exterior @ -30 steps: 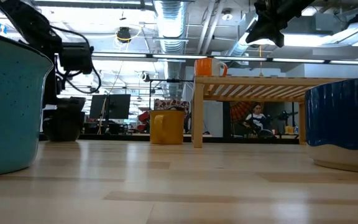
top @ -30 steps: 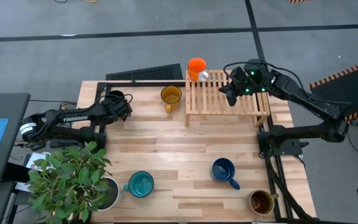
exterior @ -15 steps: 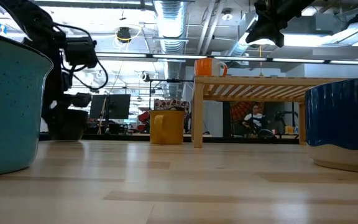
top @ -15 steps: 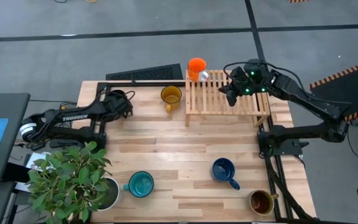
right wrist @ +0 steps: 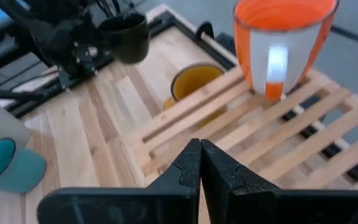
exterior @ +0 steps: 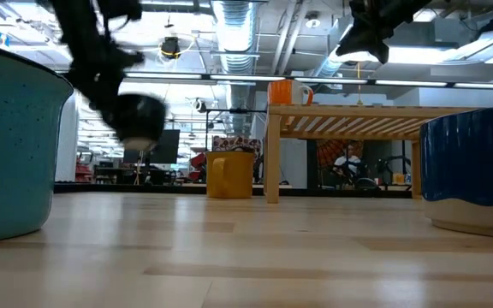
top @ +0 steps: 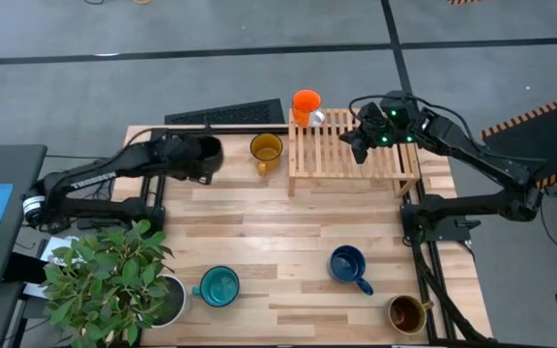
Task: Place coffee mugs
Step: Put the black mug on the shelf
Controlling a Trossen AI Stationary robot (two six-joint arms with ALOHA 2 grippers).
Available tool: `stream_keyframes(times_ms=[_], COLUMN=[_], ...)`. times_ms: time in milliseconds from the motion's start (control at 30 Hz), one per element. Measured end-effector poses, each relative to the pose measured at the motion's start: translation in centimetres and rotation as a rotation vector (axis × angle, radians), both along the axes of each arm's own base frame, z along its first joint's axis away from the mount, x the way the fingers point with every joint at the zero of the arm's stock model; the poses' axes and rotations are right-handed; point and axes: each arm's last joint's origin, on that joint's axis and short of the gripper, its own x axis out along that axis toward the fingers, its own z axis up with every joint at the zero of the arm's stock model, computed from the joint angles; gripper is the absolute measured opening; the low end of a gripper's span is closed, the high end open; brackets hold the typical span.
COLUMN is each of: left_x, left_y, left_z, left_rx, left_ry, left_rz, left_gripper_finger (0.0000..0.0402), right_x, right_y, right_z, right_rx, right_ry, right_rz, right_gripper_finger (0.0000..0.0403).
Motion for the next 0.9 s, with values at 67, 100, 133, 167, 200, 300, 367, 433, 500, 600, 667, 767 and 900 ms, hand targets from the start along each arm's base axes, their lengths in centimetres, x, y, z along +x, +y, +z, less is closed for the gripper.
stream_keyframes(times_ms=[67,100,133,167,200,300,367,433,500,600,667,767,900], left_x=[1.1,1.7,2.4,3.2,4.0,7.0,9.5,11.9,14.3,17.4,19.2,21.7,23.8], left_y=[-0.6,-0.9,-1.2,-1.5,-1.8,-2.5,-2.9,-3.0,-3.0,-2.6,-2.3,-1.4,-0.1], left_z=[2.2,3.1,3.9,4.5,4.9,6.2,6.8,7.1,7.7,8.8,8.9,8.1,6.7], left_rx=[0.02,0.03,0.033,0.028,0.021,0.033,0.06,0.091,0.145,0.265,0.322,0.372,0.369], left_ry=[-0.061,-0.089,-0.105,-0.112,-0.105,-0.086,-0.072,-0.044,-0.033,-0.019,0.001,0.027,0.039], left_rz=[-0.118,-0.171,-0.218,-0.266,-0.306,-0.418,-0.49,-0.555,-0.609,-0.644,-0.656,-0.676,-0.676], left_gripper_finger=[0.0051,0.0051,0.0051,0.0051,0.0051,0.0051,0.0051,0.0051,0.0051,0.0051,0.0051,0.0051,0.0051], right_x=[0.1,0.1,0.1,0.1,0.1,0.1,0.1,-0.1,-0.2,-0.3,-0.5,-0.7,-0.9], right_y=[-0.2,-0.2,-0.4,-0.4,-0.5,-0.8,-0.9,-0.9,-0.9,-0.9,-0.9,-0.9,-0.9], right_z=[0.2,0.4,0.5,0.6,0.7,1.0,1.3,1.7,2.3,3.2,3.8,4.6,5.2], right_rx=[-0.017,-0.025,-0.033,-0.041,-0.048,-0.068,-0.083,-0.09,-0.106,-0.142,-0.154,-0.179,-0.204], right_ry=[-0.024,-0.035,-0.047,-0.058,-0.069,-0.095,-0.115,-0.124,-0.138,-0.154,-0.168,-0.183,-0.194], right_rz=[-0.004,-0.006,-0.01,-0.013,-0.016,-0.024,-0.03,-0.034,-0.035,-0.032,-0.034,-0.037,-0.035], right_gripper_finger=[0.0029,0.0028,0.0027,0.0027,0.0027,0.003,0.0033,0.0034,0.0033,0.003,0.0028,0.0029,0.0032])
